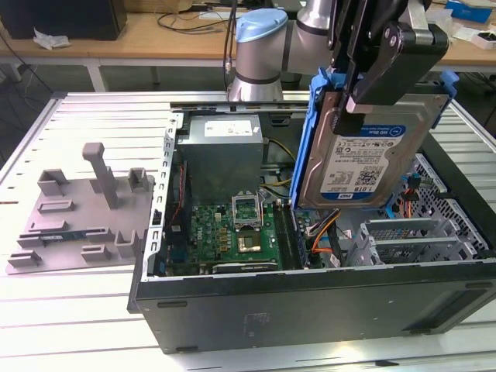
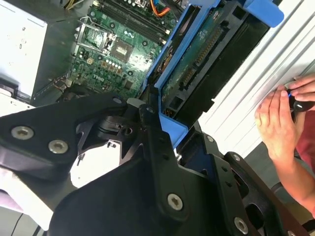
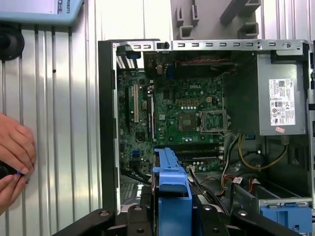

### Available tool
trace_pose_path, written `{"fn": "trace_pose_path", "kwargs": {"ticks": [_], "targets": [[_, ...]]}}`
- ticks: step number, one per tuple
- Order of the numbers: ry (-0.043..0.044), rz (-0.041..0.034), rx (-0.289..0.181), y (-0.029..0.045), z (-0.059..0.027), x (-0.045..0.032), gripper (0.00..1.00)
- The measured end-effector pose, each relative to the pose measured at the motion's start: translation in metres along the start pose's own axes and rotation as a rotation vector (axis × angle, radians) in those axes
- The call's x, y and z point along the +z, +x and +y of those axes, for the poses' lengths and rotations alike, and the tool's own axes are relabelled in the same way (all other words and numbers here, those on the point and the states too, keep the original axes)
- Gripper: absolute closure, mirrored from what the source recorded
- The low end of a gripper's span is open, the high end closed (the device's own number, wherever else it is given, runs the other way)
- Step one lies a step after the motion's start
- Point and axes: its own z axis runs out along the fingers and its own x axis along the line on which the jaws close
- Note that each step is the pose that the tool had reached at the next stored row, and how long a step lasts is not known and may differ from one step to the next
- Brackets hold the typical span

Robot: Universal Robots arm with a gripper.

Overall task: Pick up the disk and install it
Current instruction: 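Insert the disk into the insertion slot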

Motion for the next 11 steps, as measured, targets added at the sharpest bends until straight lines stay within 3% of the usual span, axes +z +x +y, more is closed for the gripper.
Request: {"fn": "trace_pose_path", "kwargs": {"ticks": [4, 5, 7, 11], "targets": [[0.003, -0.0003, 0.005, 0.0004, 0.0, 0.0008, 0.63], [0.0018, -0.0002, 0.005, 0.0004, 0.0001, 0.0007, 0.63], [-0.0111, 0.0004, 0.005, 0.0004, -0.0003, 0.0008, 0.63], [-0.0131, 0.0015, 0.005, 0.0004, -0.0004, 0.001, 0.63]]}}
